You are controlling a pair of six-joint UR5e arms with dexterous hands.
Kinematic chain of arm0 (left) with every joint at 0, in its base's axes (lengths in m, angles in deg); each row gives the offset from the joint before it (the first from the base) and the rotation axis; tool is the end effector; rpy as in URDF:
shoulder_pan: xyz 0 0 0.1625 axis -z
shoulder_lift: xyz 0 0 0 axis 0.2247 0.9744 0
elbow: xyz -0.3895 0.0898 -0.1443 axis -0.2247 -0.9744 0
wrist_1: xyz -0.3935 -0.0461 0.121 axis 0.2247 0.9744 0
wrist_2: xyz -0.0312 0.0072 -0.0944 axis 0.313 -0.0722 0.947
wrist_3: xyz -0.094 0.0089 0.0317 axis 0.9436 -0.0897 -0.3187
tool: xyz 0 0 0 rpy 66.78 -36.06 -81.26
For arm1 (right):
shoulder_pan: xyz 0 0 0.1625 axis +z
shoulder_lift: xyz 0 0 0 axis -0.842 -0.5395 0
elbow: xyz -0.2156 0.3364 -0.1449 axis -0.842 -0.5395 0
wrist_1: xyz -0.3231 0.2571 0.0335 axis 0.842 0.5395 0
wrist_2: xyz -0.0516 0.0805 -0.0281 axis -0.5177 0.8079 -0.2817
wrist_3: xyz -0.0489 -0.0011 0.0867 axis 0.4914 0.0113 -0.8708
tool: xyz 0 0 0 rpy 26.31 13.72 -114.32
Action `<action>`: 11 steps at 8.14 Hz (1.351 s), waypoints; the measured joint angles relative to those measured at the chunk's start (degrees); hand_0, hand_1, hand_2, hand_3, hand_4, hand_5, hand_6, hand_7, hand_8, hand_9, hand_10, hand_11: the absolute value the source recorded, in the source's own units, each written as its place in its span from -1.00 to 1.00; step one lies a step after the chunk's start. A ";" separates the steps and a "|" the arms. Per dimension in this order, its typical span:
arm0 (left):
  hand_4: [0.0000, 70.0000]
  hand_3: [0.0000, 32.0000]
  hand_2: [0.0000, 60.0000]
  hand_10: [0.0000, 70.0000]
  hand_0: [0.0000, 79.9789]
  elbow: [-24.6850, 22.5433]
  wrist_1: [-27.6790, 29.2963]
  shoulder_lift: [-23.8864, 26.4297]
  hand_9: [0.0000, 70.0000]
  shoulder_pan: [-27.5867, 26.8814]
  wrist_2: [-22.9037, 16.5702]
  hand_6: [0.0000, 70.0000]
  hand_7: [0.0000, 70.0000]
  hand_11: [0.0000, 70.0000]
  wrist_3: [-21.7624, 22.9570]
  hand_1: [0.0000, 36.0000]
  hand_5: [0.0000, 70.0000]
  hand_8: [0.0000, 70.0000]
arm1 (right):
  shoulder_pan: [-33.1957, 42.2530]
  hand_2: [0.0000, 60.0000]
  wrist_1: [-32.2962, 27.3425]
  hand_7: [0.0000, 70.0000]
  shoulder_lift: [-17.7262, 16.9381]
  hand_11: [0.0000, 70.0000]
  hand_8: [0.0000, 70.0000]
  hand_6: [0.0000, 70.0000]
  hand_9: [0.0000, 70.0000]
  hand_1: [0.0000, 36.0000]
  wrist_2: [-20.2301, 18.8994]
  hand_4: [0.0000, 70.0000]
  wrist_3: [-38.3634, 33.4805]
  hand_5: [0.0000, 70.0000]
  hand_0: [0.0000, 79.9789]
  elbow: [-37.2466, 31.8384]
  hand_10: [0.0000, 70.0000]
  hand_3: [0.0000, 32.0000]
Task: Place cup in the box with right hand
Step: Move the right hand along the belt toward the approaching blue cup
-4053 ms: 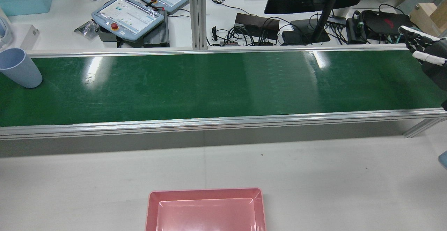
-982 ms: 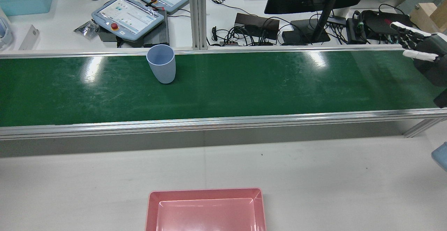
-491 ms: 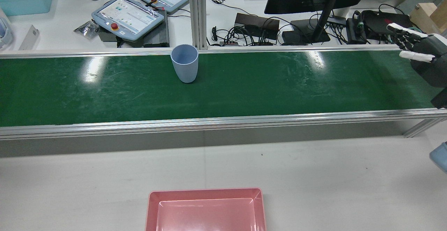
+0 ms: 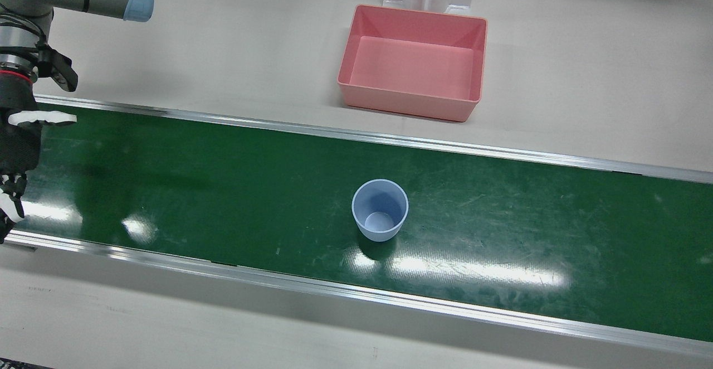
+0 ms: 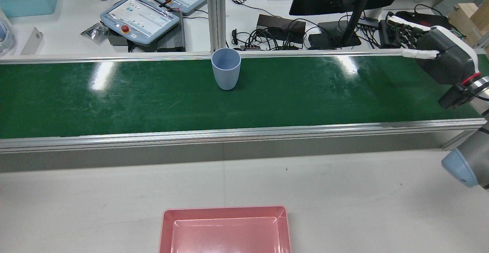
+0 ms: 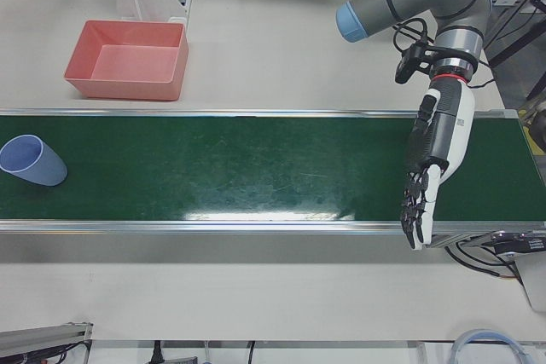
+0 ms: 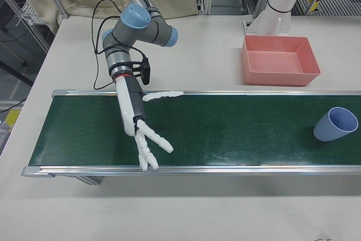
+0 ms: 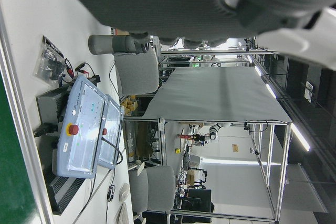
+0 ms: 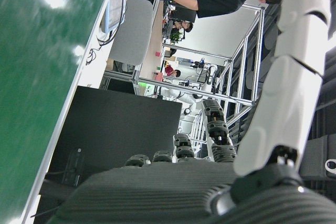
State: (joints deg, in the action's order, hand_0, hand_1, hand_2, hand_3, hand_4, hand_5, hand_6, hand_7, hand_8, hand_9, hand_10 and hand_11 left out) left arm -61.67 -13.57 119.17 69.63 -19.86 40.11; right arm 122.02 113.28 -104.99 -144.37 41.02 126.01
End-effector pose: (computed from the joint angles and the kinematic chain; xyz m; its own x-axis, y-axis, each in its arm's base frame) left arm -0.0402 -0.5570 0.5444 -0.9394 -0.3409 -0.0352 -0.0020 0.1080 -0.9942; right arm -0.0904 -0.5464 0.5499 -0.9601 0.1909 0.2042 -0.1465 0.2784 -0.9492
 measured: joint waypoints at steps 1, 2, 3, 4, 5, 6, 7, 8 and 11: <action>-1.00 -1.00 -1.00 -1.00 -1.00 0.00 -0.02 0.00 -1.00 0.00 0.01 -1.00 -1.00 -1.00 0.00 -1.00 -1.00 -1.00 | -1.61 -0.60 2.17 -0.55 1.63 -1.00 -1.00 -0.87 -0.93 0.06 0.19 -0.83 2.24 -0.87 0.24 2.14 -1.00 -1.00; -1.00 -1.00 -1.00 -1.00 -1.00 0.00 -0.02 0.00 -1.00 0.00 0.03 -1.00 -1.00 -1.00 0.00 -1.00 -1.00 -1.00 | -3.33 -0.60 4.53 -0.55 3.07 -1.00 -1.00 -0.87 -0.91 0.07 0.44 -0.83 4.31 -0.87 0.24 4.11 -1.00 -1.00; -1.00 -1.00 -1.00 -1.00 -1.00 0.00 -0.03 0.00 -1.00 0.00 0.04 -1.00 -1.00 -1.00 0.00 -1.00 -1.00 -1.00 | -5.03 -0.60 6.16 -0.56 4.08 -1.00 -1.00 -0.87 -0.91 0.06 0.89 -0.83 5.75 -0.87 0.24 5.28 -1.00 -1.00; -1.00 -1.00 -1.00 -1.00 -1.00 0.00 -0.03 0.00 -1.00 0.00 0.02 -1.00 -1.00 -1.00 0.00 -1.00 -1.00 -1.00 | -5.87 -0.60 7.20 -0.54 4.42 -1.00 -1.00 -0.87 -0.91 0.07 1.66 -0.82 6.59 -0.87 0.25 5.74 -1.00 -1.00; -1.00 -1.00 -1.00 -1.00 -1.00 0.00 -0.03 0.00 -1.00 0.00 0.02 -1.00 -1.00 -1.00 0.00 -1.00 -1.00 -1.00 | -6.25 -0.61 8.68 -0.53 4.40 -1.00 -1.00 -0.87 -0.93 0.08 2.51 -0.81 7.11 -0.87 0.24 5.90 -1.00 -1.00; -1.00 -1.00 -1.00 -1.00 -1.00 0.00 -0.03 0.00 -1.00 0.00 0.03 -1.00 -1.00 -1.00 0.00 -1.00 -1.00 -1.00 | -6.43 -0.62 9.75 -0.56 4.25 -1.00 -1.00 -0.87 -0.93 0.08 3.07 -0.82 7.58 -0.87 0.25 5.66 -1.00 -1.00; -1.00 -1.00 -1.00 -1.00 -1.00 0.00 -0.03 0.00 -1.00 0.00 0.04 -1.00 -1.00 -1.00 0.00 -1.00 -1.00 -1.00 | -6.58 -0.64 10.17 -0.61 4.06 -1.00 -1.00 -0.88 -0.92 0.06 4.20 -0.87 7.61 -0.87 0.25 5.13 -1.00 -1.00; -1.00 -1.00 -1.00 -1.00 -1.00 0.00 0.00 0.00 -1.00 0.00 0.02 -1.00 -1.00 -1.00 0.00 -1.00 -1.00 -1.00 | -6.81 -0.69 10.26 -0.67 3.93 -1.00 -1.00 -0.89 -0.93 0.03 5.54 -0.91 6.48 -0.87 0.24 4.79 -1.00 -1.00; -1.00 -1.00 -1.00 -1.00 -1.00 0.00 0.05 0.00 -1.00 0.00 0.02 -1.00 -1.00 -1.00 0.00 -1.00 -1.00 -1.00 | -8.55 -0.68 10.28 -0.68 3.89 -0.99 -1.00 -0.89 -0.92 0.04 6.80 -0.93 3.63 -0.87 0.24 4.57 -1.00 -1.00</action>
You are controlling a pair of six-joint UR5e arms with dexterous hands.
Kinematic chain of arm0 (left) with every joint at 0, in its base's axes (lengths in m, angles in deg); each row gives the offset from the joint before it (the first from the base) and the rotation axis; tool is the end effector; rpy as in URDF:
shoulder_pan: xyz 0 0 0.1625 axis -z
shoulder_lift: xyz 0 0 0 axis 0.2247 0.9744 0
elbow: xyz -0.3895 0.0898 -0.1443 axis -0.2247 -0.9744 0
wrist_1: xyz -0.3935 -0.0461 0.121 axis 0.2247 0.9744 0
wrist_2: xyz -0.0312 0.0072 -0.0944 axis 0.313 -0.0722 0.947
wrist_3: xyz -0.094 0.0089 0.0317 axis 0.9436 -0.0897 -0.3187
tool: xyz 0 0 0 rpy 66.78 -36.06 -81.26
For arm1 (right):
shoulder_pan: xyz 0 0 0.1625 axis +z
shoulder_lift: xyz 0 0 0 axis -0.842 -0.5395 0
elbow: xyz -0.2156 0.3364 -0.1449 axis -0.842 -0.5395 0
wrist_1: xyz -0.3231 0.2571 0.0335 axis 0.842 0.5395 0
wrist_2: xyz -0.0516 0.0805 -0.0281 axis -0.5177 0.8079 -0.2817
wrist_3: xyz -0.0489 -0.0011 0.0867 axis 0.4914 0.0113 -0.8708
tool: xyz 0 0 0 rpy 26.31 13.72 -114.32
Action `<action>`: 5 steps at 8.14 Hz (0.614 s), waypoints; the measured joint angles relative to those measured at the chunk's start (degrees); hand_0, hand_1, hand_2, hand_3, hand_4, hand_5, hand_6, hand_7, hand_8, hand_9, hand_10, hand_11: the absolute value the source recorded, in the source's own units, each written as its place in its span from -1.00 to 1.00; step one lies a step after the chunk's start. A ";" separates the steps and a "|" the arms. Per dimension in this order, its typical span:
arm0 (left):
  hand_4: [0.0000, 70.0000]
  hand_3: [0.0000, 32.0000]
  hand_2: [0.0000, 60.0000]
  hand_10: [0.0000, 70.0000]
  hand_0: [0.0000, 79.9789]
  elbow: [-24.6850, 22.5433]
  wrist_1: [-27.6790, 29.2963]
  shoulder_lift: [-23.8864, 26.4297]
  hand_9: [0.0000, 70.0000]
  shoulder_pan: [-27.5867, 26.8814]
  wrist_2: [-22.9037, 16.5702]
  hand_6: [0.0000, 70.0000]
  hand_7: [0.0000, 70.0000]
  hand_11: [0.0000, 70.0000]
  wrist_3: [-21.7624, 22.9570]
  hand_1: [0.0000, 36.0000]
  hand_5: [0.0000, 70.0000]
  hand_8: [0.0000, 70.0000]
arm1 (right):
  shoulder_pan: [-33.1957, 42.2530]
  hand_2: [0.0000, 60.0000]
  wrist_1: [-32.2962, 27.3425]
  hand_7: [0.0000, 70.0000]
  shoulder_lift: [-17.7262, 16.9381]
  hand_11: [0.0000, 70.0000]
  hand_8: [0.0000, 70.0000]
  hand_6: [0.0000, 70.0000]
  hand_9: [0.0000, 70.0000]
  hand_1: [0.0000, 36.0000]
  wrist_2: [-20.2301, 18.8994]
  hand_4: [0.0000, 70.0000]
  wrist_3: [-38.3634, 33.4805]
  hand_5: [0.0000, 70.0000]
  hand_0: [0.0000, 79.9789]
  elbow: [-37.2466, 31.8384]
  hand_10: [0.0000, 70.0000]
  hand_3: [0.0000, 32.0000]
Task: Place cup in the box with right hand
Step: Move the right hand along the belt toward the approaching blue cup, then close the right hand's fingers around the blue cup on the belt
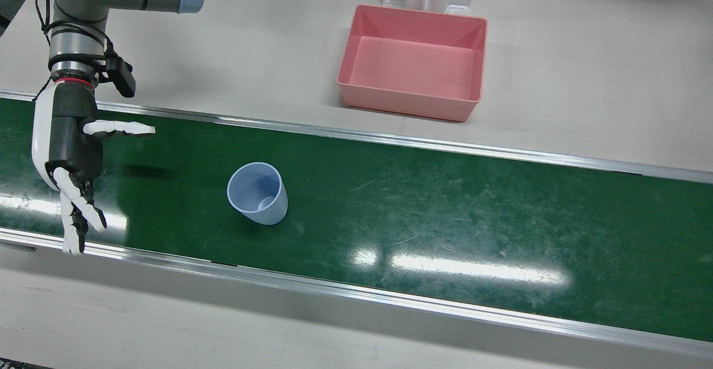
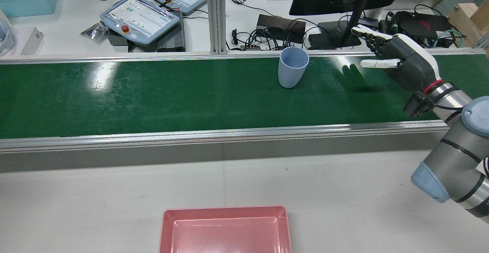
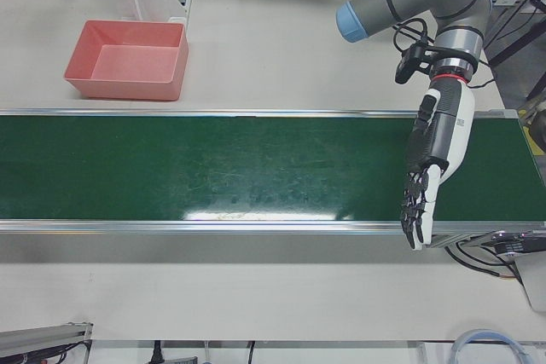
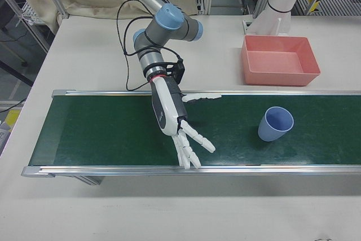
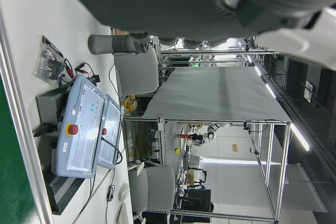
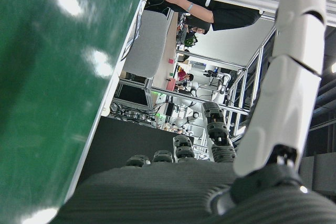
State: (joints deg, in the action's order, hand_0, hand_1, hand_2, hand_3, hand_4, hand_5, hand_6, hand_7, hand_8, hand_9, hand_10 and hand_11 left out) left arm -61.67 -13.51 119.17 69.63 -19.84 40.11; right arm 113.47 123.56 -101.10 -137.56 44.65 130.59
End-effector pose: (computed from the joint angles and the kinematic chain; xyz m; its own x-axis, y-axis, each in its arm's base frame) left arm -0.0403 -0.5571 0.5443 -0.9396 -0.3406 -0.0354 -0.0021 0.1090 -0.9940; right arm -0.1629 -0.5360 0.4964 -0.9445 0.2151 0.2484 -0.1903 0.2582 -0.9472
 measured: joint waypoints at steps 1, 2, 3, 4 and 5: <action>-1.00 -1.00 -1.00 -1.00 -1.00 0.00 -0.02 0.00 -1.00 0.00 0.01 -1.00 -1.00 -1.00 0.00 -1.00 -1.00 -1.00 | -1.04 -0.69 -0.03 -0.70 -0.02 -0.97 -1.00 -0.89 -0.91 0.03 0.20 -0.95 -0.20 -0.86 0.24 -0.45 -1.00 -1.00; -1.00 -1.00 -1.00 -1.00 -1.00 0.00 -0.05 0.00 -1.00 0.00 0.02 -1.00 -1.00 -1.00 0.00 -1.00 -1.00 -1.00 | -2.00 -0.71 -0.09 -0.75 -0.04 -0.96 -0.99 -0.90 -0.92 0.02 0.82 -0.98 -0.33 -0.86 0.23 -0.86 -1.00 -1.00; -1.00 -1.00 -1.00 -1.00 -1.00 0.00 -0.04 0.00 -1.00 0.00 -0.01 -1.00 -1.00 -1.00 0.00 -1.00 -1.00 -1.00 | -2.60 -0.71 -0.23 -0.76 -0.41 -0.97 -0.99 -0.90 -0.93 0.00 1.32 -0.99 -0.50 -0.86 0.23 -1.04 -1.00 -1.00; -1.00 -1.00 -1.00 -1.00 -1.00 0.00 -0.02 0.00 -1.00 0.00 -0.04 -1.00 -1.00 -1.00 0.00 -1.00 -1.00 -1.00 | -2.88 -0.70 -0.35 -0.76 -0.73 -0.97 -0.99 -0.90 -0.93 0.00 1.56 -0.98 -0.68 -0.87 0.22 -1.07 -1.00 -1.00; -1.00 -1.00 -1.00 -1.00 -1.00 0.00 0.00 0.00 -1.00 0.00 -0.05 -1.00 -1.00 -1.00 0.00 -1.00 -1.00 -1.00 | -3.01 -0.70 -0.40 -0.76 -0.90 -0.97 -1.00 -0.90 -0.93 0.01 1.66 -0.97 -0.80 -0.87 0.23 -1.02 -1.00 -1.00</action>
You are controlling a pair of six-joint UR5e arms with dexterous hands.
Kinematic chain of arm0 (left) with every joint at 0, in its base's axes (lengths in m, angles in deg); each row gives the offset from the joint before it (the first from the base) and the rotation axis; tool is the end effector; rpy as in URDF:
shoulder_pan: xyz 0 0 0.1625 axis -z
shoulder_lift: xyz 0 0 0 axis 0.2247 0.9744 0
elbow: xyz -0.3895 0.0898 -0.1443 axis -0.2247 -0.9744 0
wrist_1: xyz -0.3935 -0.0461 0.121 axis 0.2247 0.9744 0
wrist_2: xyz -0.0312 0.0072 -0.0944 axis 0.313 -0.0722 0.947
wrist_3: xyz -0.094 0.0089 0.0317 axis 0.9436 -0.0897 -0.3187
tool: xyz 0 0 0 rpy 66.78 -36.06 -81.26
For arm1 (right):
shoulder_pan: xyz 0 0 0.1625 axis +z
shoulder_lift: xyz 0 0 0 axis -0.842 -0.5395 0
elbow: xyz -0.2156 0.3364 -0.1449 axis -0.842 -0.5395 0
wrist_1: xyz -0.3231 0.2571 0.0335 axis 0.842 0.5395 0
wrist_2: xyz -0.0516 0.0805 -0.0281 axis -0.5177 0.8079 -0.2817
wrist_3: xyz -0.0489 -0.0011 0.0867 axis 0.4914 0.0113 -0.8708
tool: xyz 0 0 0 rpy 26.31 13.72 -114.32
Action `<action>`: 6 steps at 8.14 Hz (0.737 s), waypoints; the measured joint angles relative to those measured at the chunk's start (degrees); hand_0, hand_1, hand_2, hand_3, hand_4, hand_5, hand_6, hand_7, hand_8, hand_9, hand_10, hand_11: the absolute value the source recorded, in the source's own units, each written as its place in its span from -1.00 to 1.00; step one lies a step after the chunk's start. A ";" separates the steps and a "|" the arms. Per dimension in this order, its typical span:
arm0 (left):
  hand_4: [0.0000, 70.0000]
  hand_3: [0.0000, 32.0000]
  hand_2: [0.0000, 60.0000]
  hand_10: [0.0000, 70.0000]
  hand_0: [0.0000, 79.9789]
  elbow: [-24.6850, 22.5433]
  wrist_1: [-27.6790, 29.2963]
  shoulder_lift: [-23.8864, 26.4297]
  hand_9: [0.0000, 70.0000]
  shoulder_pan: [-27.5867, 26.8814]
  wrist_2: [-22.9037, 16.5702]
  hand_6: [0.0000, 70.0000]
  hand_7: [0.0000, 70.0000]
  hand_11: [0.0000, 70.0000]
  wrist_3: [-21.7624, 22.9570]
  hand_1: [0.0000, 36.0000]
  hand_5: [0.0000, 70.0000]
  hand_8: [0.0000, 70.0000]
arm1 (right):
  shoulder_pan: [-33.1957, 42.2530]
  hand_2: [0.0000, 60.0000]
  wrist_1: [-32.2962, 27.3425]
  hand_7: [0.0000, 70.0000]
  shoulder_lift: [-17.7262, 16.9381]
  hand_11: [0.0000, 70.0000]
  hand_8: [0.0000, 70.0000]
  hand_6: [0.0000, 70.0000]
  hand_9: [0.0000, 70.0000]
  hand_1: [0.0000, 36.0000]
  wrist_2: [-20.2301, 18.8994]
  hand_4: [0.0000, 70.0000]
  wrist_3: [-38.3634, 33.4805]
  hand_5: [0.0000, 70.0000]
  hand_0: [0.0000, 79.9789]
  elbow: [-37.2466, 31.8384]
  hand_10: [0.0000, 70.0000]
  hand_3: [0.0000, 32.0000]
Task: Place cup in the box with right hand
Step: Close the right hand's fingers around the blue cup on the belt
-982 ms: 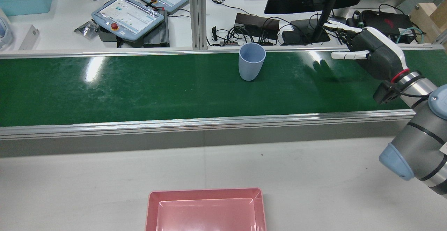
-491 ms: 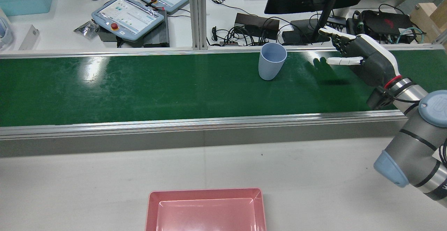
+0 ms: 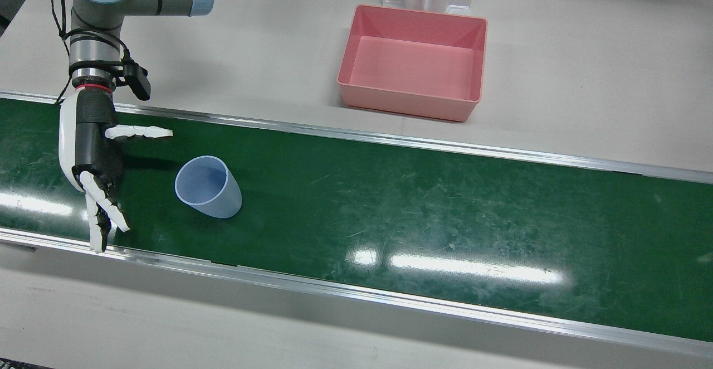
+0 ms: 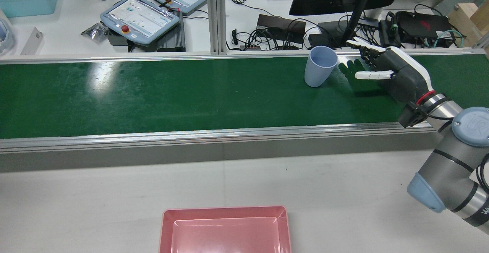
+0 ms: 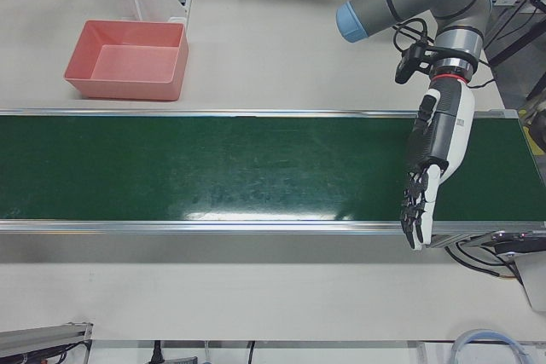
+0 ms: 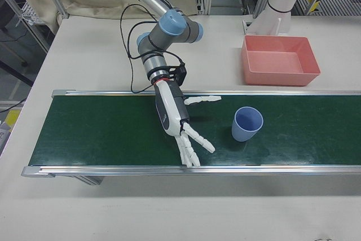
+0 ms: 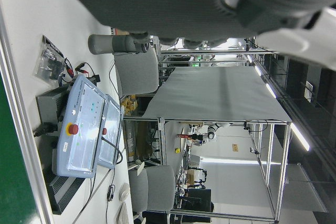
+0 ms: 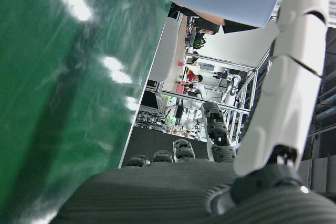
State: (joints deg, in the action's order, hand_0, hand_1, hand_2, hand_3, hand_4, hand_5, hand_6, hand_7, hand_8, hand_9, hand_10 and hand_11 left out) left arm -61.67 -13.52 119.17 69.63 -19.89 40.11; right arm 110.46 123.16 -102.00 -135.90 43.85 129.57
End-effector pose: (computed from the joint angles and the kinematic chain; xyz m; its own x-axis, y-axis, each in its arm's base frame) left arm -0.0402 -0.5570 0.5443 -0.9393 -0.3414 -0.0354 -0.0021 0.1089 -0.9941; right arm -0.1861 -0.5249 0.5126 -0.9389 0.2474 0.2394 -0.1813 0.2357 -0.9548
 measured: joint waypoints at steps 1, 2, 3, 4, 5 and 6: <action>-1.00 -1.00 -1.00 -1.00 -1.00 0.00 0.01 0.00 -1.00 0.00 -0.01 -1.00 -1.00 -1.00 0.00 -1.00 -1.00 -1.00 | -0.07 -0.69 -0.03 -0.75 -0.06 -0.97 -0.99 -0.90 -0.92 0.03 0.04 -0.97 -0.05 -0.86 0.23 0.13 -1.00 -1.00; -1.00 -1.00 -1.00 -1.00 -1.00 0.00 -0.02 0.00 -1.00 0.00 0.02 -1.00 -1.00 -1.00 0.00 -1.00 -1.00 -1.00 | -0.06 -0.69 -0.04 -0.75 -0.09 -0.98 -0.99 -0.90 -0.92 0.03 0.05 -0.97 -0.08 -0.86 0.23 0.22 -1.00 -1.00; -1.00 -1.00 -1.00 -1.00 -1.00 0.00 -0.03 0.00 -1.00 0.00 0.03 -1.00 -1.00 -1.00 0.00 -1.00 -1.00 -1.00 | -0.05 -0.68 -0.01 -0.75 -0.11 -0.98 -0.99 -0.90 -0.92 0.03 0.06 -0.97 -0.08 -0.86 0.23 0.25 -1.00 -1.00; -1.00 -1.00 -1.00 -1.00 -1.00 0.00 -0.01 0.00 -1.00 0.00 0.01 -1.00 -1.00 -1.00 0.00 -1.00 -1.00 -1.00 | -0.04 -0.67 0.02 -0.75 -0.15 -0.97 -0.99 -0.90 -0.92 0.03 0.06 -0.97 -0.09 -0.86 0.23 0.25 -1.00 -1.00; -1.00 -1.00 -1.00 -1.00 -1.00 0.00 0.00 0.00 -1.00 0.00 0.00 -1.00 -1.00 -1.00 0.00 -1.00 -1.00 -1.00 | -0.03 -0.66 0.01 -0.75 -0.22 -0.98 -0.99 -0.90 -0.92 0.03 0.06 -0.97 -0.09 -0.86 0.23 0.16 -1.00 -1.00; -1.00 -1.00 -1.00 -1.00 -1.00 0.00 0.00 0.00 -1.00 0.00 -0.01 -1.00 -1.00 -1.00 0.00 -1.00 -1.00 -1.00 | 0.04 -0.60 -0.02 -0.75 -0.28 -0.97 -0.99 -0.89 -0.92 0.07 0.07 -0.97 -0.15 -0.86 0.24 0.15 -1.00 -1.00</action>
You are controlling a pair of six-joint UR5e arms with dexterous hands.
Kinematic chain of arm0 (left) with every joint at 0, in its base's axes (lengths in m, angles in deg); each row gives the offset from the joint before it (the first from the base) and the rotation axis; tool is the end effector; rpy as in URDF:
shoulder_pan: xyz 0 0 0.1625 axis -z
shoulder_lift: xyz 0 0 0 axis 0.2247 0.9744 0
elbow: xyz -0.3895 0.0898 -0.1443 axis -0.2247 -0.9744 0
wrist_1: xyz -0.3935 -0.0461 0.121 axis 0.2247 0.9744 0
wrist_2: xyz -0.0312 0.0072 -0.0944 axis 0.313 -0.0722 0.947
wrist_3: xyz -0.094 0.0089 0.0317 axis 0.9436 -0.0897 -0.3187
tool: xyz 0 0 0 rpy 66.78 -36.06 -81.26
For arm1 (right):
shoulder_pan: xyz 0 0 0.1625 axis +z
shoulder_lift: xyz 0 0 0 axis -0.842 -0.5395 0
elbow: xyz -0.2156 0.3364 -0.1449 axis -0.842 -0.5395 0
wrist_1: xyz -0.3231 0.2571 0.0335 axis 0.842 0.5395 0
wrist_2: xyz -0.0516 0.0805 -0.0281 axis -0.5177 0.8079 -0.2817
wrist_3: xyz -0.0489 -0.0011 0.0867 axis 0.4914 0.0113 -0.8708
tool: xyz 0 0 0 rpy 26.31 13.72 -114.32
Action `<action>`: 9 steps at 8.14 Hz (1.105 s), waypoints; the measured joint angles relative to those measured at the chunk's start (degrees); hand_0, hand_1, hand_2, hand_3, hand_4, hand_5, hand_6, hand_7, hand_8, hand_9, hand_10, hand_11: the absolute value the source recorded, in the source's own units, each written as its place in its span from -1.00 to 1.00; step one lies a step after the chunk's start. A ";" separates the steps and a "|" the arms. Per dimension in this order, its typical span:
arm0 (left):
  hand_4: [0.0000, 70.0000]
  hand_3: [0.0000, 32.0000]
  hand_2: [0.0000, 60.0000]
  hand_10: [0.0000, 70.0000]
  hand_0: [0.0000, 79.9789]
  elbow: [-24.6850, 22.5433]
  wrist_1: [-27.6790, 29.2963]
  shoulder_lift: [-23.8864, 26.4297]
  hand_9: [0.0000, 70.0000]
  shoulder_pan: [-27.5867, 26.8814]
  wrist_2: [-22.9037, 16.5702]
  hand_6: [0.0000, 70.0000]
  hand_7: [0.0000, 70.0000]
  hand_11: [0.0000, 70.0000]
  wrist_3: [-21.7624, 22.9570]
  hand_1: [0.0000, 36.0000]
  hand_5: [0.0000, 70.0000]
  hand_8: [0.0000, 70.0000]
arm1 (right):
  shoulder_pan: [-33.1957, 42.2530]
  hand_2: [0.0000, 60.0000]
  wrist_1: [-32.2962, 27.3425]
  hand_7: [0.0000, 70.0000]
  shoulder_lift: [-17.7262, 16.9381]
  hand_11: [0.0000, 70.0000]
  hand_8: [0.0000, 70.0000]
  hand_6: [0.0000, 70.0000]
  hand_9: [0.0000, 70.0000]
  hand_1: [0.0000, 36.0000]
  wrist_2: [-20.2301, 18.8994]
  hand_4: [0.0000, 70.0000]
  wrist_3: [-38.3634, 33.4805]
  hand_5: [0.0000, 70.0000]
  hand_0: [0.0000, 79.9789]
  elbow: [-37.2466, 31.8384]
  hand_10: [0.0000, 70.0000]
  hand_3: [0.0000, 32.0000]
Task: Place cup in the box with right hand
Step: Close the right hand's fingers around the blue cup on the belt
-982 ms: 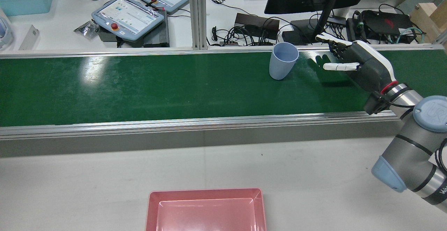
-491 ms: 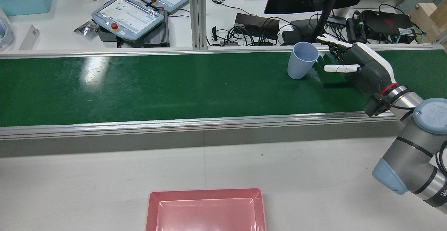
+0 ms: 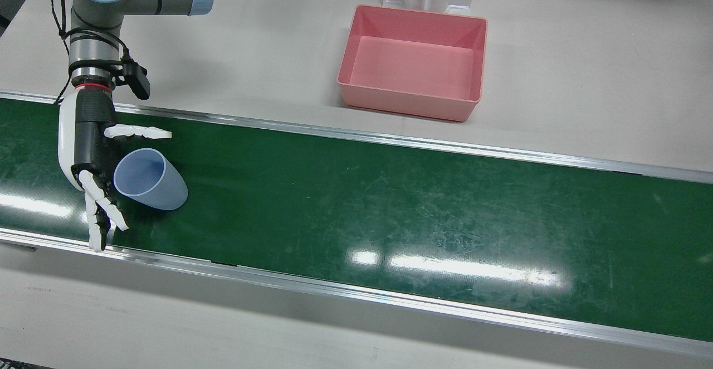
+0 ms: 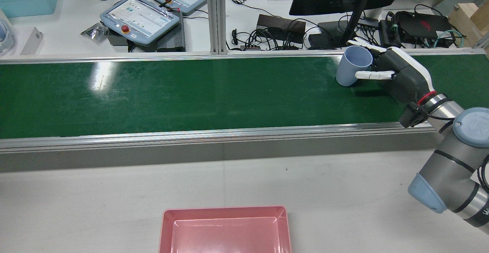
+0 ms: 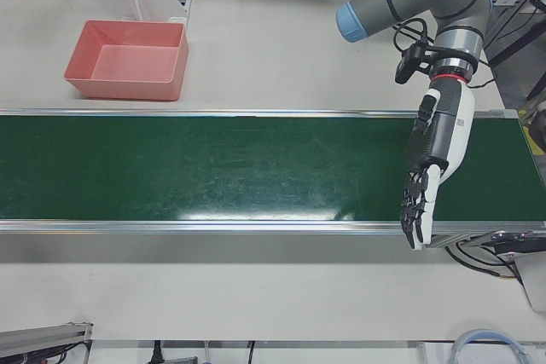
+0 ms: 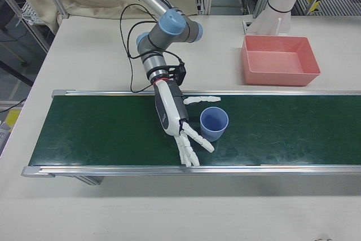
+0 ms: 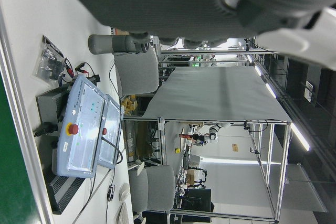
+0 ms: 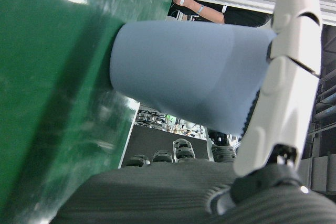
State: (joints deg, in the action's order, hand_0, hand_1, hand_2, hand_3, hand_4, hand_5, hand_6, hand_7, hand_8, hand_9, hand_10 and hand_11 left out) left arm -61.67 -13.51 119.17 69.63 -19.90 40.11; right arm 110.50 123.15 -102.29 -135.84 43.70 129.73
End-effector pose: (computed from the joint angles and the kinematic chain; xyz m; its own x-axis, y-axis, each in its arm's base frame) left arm -0.0402 -0.5570 0.5443 -0.9392 -0.3416 -0.0355 -0.0021 0.1090 -0.9940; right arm -0.1844 -0.5235 0.5140 -0.9395 0.2468 0.2375 -0.1803 0.2330 -0.9556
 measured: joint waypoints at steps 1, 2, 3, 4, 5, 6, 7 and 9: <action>-1.00 -1.00 -1.00 -1.00 -1.00 0.00 0.00 0.00 -1.00 0.00 0.00 -1.00 -1.00 -1.00 0.00 -1.00 -1.00 -1.00 | 0.05 -0.34 -0.02 -0.74 -0.05 -0.93 -0.98 -0.88 -0.90 0.35 0.03 -0.97 -0.17 -0.82 0.30 0.02 -1.00 -1.00; -1.00 -1.00 -1.00 -1.00 -1.00 0.00 0.00 0.00 -1.00 0.00 0.00 -1.00 -1.00 -1.00 0.00 -1.00 -1.00 -1.00 | -0.06 1.00 -0.02 -0.04 -0.07 -0.73 -0.76 -0.70 -0.52 1.00 0.06 -0.90 -0.22 -0.65 0.40 -0.10 -0.89 -1.00; -1.00 -1.00 -1.00 -1.00 -1.00 0.00 0.01 0.00 -1.00 0.00 0.00 -1.00 -1.00 -1.00 0.00 -1.00 -1.00 -1.00 | -0.18 1.00 0.03 1.00 -0.09 -0.13 0.18 -0.26 0.90 1.00 0.11 -0.61 -0.16 -0.53 0.39 -0.26 -0.47 -1.00; -1.00 -1.00 -1.00 -1.00 -1.00 0.00 0.01 0.00 -1.00 0.00 0.03 -1.00 -1.00 -1.00 0.00 -1.00 -1.00 -1.00 | -0.16 1.00 0.18 1.00 -0.09 0.47 0.74 0.02 1.00 1.00 0.30 -0.31 -0.12 -0.44 0.43 -0.38 -0.02 -1.00; -1.00 -1.00 -1.00 -1.00 -1.00 0.00 0.01 0.00 -1.00 0.00 0.06 -1.00 -1.00 -1.00 0.00 -1.00 -1.00 -1.00 | -0.08 1.00 0.43 1.00 -0.21 0.83 1.00 0.20 1.00 1.00 0.83 -0.25 -0.18 -0.35 0.66 -0.40 0.25 -1.00; -1.00 -1.00 -1.00 -1.00 -1.00 0.00 0.01 0.00 -1.00 0.00 0.08 -1.00 -1.00 -1.00 0.00 -1.00 -1.00 -1.00 | 0.00 1.00 0.54 1.00 -0.35 0.93 1.00 0.32 1.00 1.00 1.24 -0.29 -0.27 -0.27 1.00 -0.01 0.31 -1.00; -1.00 -1.00 -1.00 -1.00 -1.00 0.00 0.01 0.00 -1.00 0.00 0.08 -1.00 -1.00 -1.00 0.00 -1.00 -1.00 -1.00 | 0.09 1.00 0.60 1.00 -0.42 1.00 1.00 0.38 1.00 1.00 1.41 -0.33 -0.28 -0.22 1.00 1.59 0.37 -1.00; -1.00 -1.00 -1.00 -1.00 -1.00 0.00 -0.03 0.00 -1.00 0.00 0.09 -1.00 -1.00 -1.00 0.00 -1.00 -1.00 -1.00 | -0.25 1.00 0.96 1.00 0.05 1.00 1.00 0.39 1.00 1.00 1.39 -0.33 0.09 -0.21 1.00 7.98 0.39 -1.00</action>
State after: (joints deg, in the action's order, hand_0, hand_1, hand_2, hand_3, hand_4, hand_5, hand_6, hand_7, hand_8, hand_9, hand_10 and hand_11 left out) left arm -61.67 -13.54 119.17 69.63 -19.82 40.11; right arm 110.26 124.11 -102.24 -134.45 43.79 137.70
